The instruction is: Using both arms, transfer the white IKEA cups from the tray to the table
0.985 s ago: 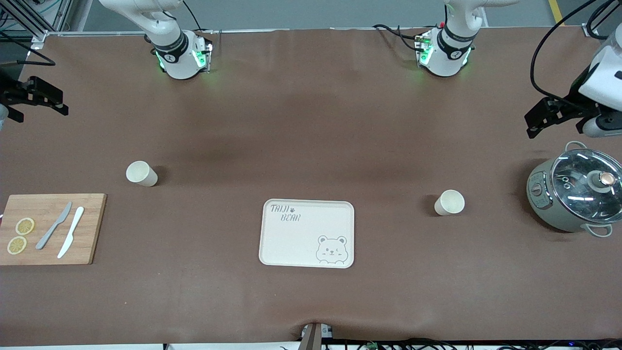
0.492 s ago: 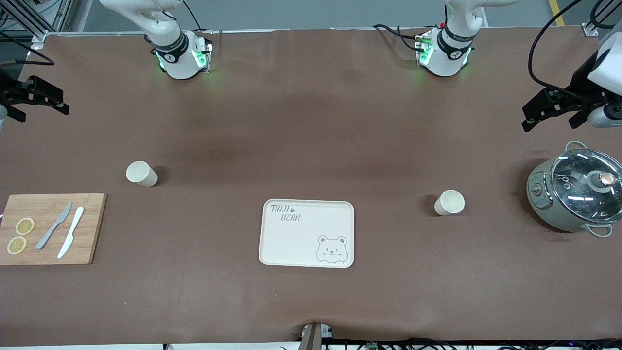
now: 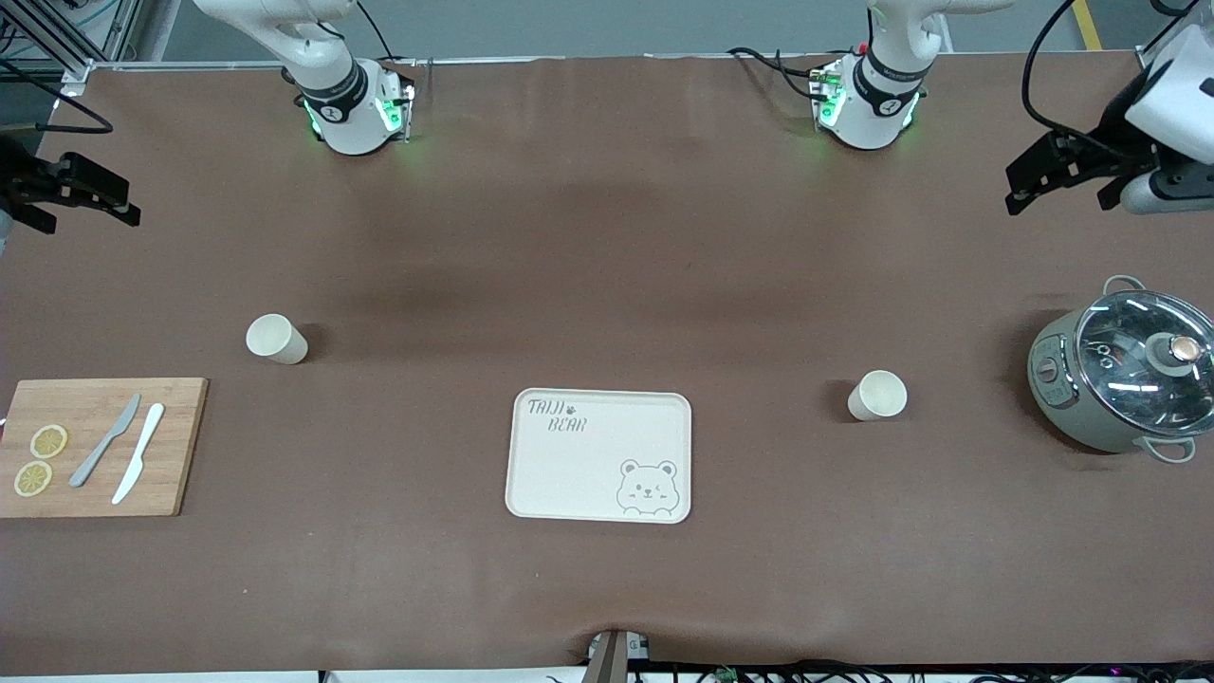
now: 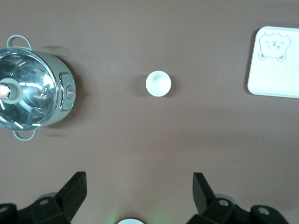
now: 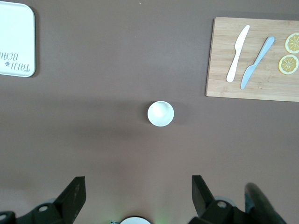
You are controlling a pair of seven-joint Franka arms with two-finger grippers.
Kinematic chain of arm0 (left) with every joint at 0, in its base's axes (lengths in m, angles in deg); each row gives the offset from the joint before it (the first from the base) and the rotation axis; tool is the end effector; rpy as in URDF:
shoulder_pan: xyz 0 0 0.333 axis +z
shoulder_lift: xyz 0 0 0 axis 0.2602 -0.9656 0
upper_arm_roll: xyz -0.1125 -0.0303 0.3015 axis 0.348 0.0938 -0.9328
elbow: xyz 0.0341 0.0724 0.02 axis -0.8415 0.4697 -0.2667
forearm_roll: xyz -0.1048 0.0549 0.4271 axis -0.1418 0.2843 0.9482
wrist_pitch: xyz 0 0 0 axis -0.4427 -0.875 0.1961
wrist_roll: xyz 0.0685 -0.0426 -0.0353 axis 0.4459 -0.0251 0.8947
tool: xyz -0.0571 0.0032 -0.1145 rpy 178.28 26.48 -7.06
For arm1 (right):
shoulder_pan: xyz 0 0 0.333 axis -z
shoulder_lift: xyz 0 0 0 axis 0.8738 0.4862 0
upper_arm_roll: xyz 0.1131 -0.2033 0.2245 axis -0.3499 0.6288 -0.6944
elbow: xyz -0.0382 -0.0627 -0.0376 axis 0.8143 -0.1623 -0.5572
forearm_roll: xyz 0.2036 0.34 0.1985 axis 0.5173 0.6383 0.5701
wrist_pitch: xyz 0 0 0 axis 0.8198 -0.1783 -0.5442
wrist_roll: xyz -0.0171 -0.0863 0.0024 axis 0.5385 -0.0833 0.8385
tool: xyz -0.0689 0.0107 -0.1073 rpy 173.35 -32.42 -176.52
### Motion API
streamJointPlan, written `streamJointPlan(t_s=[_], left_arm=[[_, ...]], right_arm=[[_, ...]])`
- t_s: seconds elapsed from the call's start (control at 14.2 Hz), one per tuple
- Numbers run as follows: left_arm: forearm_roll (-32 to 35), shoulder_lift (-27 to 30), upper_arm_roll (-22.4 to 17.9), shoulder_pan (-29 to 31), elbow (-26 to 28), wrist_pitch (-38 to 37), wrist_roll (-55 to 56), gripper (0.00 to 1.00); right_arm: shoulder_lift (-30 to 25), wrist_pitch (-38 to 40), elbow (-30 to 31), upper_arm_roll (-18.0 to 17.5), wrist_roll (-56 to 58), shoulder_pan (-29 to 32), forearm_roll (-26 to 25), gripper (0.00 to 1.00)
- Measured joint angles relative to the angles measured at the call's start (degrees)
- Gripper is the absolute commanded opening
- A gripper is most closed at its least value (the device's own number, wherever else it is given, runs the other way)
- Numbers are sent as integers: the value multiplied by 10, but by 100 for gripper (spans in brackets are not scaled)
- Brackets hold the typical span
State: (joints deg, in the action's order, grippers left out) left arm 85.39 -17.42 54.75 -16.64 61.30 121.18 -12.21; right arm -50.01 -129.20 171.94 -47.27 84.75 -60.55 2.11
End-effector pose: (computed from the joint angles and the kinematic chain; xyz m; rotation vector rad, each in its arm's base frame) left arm 0.5635 -0.0860 0.6711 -3.1225 -0.0523 0.0021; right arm 0.5696 -0.0372 0.6243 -3.1104 -0.1152 0.1093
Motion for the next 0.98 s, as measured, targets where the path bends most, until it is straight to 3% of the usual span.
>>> streamJointPlan(t_s=[0.98], left_arm=[[0,3,-10,1,-14,-7,0,100]], right_arm=[[0,0,0,0,-5,0,0,100]])
